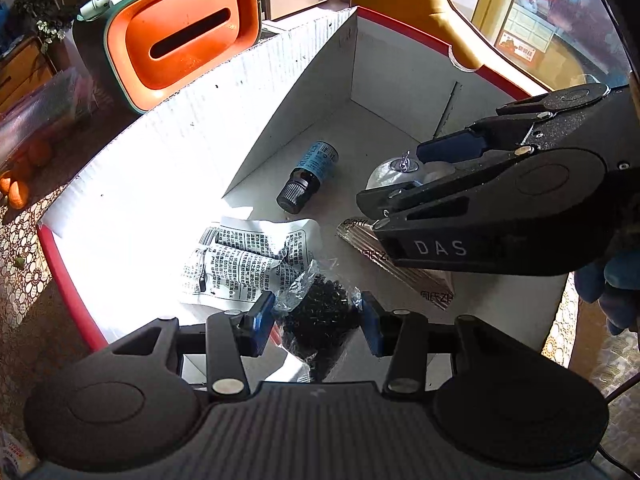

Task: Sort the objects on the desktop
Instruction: 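Open both grippers to drop the mesh bag and plush toy into the box, then withdraw both tools from the box back over the table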

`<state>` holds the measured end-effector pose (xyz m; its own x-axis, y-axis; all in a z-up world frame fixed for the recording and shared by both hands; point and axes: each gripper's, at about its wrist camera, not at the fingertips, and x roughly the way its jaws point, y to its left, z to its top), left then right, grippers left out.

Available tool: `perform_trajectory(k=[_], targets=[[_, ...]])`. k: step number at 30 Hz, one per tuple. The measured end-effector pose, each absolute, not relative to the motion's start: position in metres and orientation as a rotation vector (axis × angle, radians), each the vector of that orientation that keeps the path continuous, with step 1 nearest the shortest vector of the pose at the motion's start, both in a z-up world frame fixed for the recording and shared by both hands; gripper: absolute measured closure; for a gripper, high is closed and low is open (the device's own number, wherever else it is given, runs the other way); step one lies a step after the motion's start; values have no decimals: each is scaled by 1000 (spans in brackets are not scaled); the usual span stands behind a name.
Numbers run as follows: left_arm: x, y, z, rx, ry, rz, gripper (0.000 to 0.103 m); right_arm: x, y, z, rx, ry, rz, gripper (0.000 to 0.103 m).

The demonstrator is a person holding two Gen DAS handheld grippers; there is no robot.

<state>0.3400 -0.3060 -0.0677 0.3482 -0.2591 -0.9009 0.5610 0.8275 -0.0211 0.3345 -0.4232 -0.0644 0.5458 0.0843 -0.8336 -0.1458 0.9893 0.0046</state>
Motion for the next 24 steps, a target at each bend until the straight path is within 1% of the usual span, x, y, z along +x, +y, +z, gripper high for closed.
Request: perform_trajectory(k=[3,4,5,6,7,8,9,10,24], targets=[[340,-307,-69,319,1102,-547,58,335,-424,-64,-63,990,136,47],[339,-307,-68,317,1099,-550,56,334,-424,-64,-61,989,138,47],[338,-307,-68,318,1092,-551,51,334,-425,-64,-59,991,139,47],[337,-306,-66,319,1083,-551,50,334,-425,-64,-58,992,138,45],[336,-306,-65,318,1073,-552,45,334,-425,-63,-57,990,139,44],[334,-305,-63,317,1064,-553,41,333,-425,-63,-54,987,141,42],[333,-305,-61,316,1057,-554,41,333,-425,-62,-48,985,142,39],[331,-304,-59,315,1050,-557,41,332,-426,-61,-44,981,144,39],[290,-274,-12,222,936,-544,41,298,-420,-22,-12,911,176,38]])
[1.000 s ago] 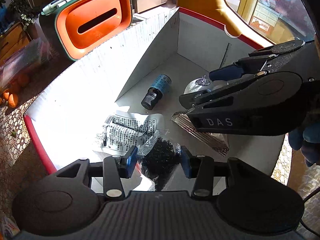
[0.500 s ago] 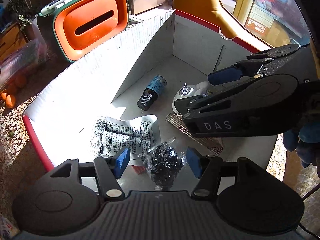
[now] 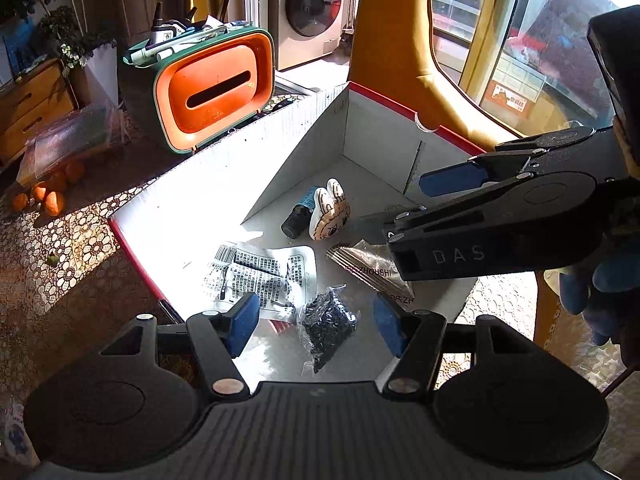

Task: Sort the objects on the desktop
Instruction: 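Withdraw both tools from the box back over the table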

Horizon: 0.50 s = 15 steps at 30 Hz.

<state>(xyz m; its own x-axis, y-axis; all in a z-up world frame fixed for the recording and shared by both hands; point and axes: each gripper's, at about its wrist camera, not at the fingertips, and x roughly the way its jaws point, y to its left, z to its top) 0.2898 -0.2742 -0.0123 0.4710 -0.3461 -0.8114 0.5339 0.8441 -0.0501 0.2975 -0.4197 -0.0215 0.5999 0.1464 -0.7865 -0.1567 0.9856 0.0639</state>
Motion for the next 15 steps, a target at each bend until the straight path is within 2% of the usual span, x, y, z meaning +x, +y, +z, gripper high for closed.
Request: perform_trajectory(k=[15], targets=[[225,-220,39,136,821,-532,41,241,-389,28,-14,829,224,38]])
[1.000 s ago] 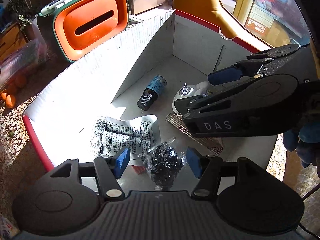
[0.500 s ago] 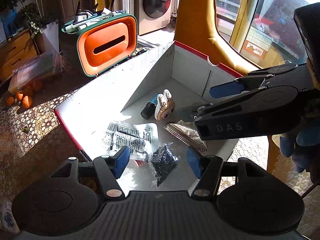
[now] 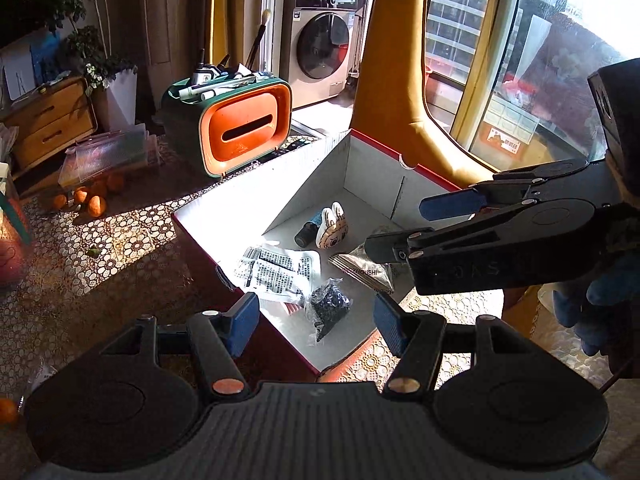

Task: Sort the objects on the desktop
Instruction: 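Withdraw both tools from the box back over the table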

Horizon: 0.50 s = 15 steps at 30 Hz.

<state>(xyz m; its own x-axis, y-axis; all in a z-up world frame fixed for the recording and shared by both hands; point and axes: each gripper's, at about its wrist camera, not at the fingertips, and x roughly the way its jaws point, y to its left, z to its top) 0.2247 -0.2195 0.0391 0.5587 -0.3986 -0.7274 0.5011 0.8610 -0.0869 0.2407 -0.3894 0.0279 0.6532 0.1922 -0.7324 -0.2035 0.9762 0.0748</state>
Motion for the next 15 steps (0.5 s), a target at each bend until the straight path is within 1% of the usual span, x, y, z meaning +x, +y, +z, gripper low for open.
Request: perform_trajectory(k=[4,7,15], targets=[[211,-202,49,112,797,-522,41,228,-374,37,-19,815,242,38],[200,-185,57,88,780,-508,41,217,-362,45,-23,794,256,32],[172,-142,72,60,726,-477,41,194,-324,63,-30,743,300,31]])
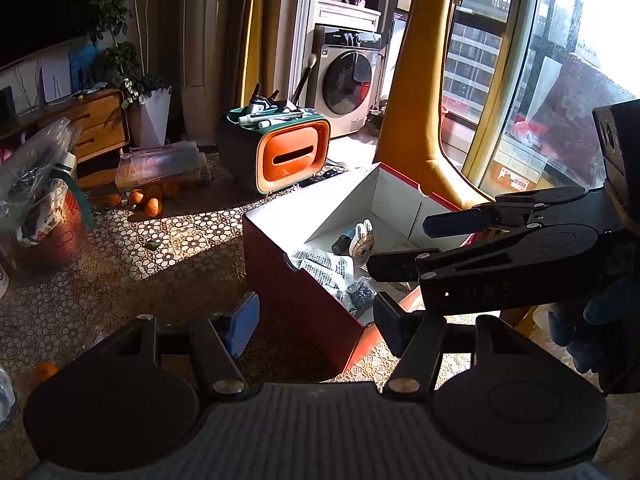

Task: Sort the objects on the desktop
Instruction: 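Withdraw both tools from the box back over the table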

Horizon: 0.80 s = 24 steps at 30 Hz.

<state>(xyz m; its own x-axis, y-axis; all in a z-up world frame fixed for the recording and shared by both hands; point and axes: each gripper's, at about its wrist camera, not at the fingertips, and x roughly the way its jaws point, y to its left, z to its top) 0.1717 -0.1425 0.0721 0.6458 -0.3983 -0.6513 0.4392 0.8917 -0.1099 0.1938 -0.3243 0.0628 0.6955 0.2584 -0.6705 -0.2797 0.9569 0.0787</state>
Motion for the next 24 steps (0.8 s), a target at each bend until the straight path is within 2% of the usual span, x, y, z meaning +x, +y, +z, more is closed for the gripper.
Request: perform_trajectory(k=[19,24], targets=[[133,-21,73,-4,669,-352,41,167,-221,65,-59,729,430,26],[129,7,66,3,653,-312,41,166,-198,57,-51,723,478,18]])
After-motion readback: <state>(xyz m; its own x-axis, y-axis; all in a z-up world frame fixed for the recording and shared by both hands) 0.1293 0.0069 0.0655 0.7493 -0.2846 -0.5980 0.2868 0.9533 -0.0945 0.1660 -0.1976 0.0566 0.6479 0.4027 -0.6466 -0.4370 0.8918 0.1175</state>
